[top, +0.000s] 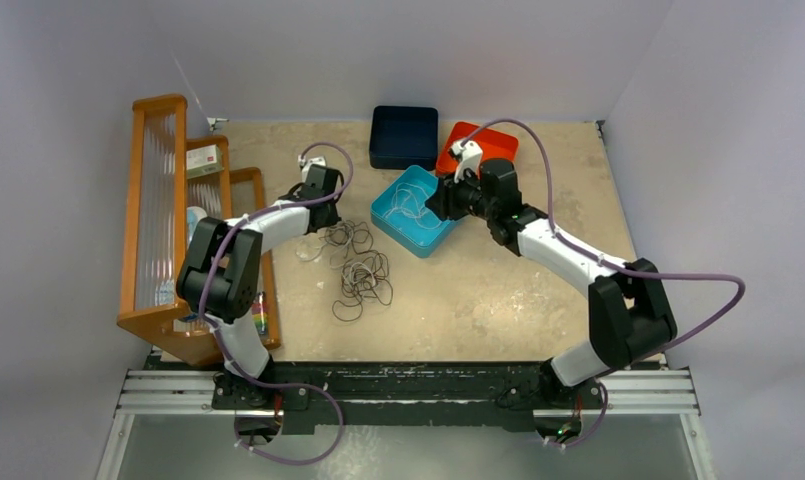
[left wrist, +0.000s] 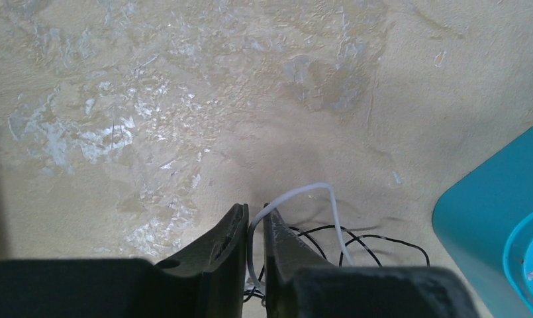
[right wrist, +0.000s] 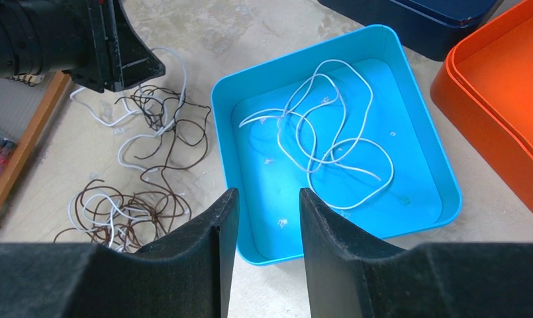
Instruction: Untangle the cables
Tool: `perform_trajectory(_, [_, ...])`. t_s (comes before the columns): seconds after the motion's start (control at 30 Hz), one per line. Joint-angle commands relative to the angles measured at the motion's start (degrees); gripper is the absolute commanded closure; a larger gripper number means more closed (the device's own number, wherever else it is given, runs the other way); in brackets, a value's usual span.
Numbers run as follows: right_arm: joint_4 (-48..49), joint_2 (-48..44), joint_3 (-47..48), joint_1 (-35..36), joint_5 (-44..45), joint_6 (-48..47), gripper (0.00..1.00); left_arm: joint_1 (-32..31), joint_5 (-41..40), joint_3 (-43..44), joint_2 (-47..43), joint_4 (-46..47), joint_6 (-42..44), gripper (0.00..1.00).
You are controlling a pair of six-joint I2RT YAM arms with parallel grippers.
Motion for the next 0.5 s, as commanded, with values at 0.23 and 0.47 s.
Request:
perform_trajectory(0.23, [8.6,-9.2,-9.1,0.3,2.9,5.9,0.57,-1.8,-3.5,2.1,-7.2,-0.7,-0.3,1.00])
perform_trajectory(0.47, [12.7,-14.0,-13.6,0.3,7.4,7.9,0.56,-4.5,-7.5,3.6,-12.2,-5.4,1.2,1.00])
